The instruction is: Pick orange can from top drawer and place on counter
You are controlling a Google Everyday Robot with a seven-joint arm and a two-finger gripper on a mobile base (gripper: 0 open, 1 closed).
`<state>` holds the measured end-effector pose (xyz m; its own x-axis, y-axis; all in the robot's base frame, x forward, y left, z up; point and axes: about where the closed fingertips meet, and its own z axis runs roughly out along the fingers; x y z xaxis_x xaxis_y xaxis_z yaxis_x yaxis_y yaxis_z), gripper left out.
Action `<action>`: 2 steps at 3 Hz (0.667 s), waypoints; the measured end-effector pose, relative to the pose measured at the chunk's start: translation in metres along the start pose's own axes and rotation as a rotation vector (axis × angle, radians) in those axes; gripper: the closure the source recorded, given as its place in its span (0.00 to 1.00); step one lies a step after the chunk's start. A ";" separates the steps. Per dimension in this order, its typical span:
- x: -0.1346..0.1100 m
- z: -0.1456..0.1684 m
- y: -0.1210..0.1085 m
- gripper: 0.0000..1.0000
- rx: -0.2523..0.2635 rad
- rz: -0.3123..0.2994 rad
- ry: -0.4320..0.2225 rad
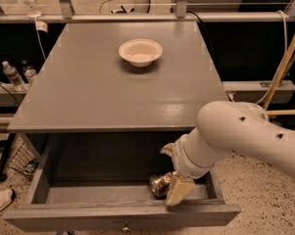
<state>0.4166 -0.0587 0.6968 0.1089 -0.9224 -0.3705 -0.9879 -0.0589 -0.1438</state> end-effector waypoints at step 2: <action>0.008 0.017 -0.020 0.31 0.019 0.028 0.002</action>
Offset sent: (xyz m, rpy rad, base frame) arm 0.0384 -0.0011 -0.0248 0.0099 -0.0088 -0.0568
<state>0.4391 -0.0580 0.6807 0.0810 -0.9242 -0.3733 -0.9882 -0.0256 -0.1512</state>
